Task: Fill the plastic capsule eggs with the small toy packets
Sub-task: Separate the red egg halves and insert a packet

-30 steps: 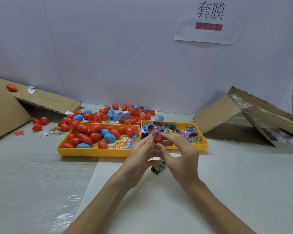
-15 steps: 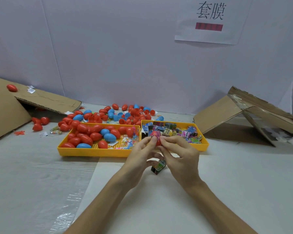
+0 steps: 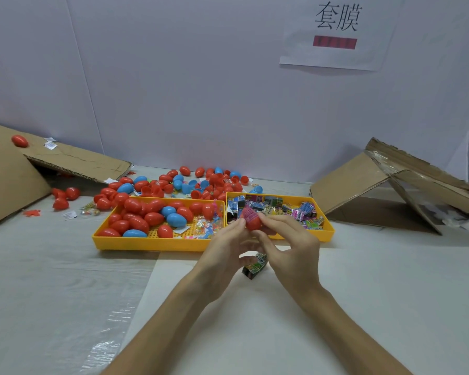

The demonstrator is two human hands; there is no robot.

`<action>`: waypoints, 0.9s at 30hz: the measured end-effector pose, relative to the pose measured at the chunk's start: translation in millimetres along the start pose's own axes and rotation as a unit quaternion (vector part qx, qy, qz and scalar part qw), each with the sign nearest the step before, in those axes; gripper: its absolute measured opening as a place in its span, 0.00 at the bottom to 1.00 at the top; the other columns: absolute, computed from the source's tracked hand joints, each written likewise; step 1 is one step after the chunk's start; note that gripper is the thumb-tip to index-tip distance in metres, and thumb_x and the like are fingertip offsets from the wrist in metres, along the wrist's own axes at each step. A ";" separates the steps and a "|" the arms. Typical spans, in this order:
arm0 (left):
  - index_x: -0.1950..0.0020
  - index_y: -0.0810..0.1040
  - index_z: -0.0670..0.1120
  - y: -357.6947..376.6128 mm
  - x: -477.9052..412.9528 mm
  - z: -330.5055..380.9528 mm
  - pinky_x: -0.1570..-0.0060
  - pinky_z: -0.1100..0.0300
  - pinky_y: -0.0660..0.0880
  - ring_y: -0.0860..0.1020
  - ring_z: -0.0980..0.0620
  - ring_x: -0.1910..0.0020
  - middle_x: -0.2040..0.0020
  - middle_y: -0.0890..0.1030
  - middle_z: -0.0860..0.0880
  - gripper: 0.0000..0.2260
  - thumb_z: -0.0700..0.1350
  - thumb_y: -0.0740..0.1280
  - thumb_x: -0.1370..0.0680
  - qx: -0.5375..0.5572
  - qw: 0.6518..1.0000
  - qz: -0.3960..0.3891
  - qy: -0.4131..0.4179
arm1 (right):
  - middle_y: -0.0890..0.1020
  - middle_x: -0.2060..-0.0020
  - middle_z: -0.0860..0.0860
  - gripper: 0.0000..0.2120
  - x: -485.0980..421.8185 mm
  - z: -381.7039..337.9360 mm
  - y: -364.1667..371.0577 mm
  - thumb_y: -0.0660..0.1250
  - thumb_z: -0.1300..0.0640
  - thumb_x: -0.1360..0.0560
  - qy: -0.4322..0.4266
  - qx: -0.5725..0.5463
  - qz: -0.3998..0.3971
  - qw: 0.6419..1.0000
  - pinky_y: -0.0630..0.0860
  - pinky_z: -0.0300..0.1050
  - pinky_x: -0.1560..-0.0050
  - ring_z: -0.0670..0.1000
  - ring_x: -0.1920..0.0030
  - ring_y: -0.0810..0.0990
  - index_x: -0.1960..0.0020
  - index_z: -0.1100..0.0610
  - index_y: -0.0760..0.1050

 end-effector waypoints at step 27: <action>0.47 0.85 0.47 -2.2 -0.1 3.1 0.54 0.57 0.73 0.76 0.53 0.62 0.53 0.84 0.48 0.19 0.58 0.60 0.19 0.025 0.999 0.017 0.011 | 0.87 0.52 0.46 0.09 -4.5 0.0 -1.7 0.74 0.60 0.26 0.055 -0.075 -0.009 0.996 0.80 0.38 0.51 0.43 0.53 0.85 0.46 0.58 0.85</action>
Point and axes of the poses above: each hand's wrist, its own x-axis away from the middle knuckle, its own y-axis out of the palm, z = x × y, the point moved 5 cm from there along -x, towards the middle knuckle
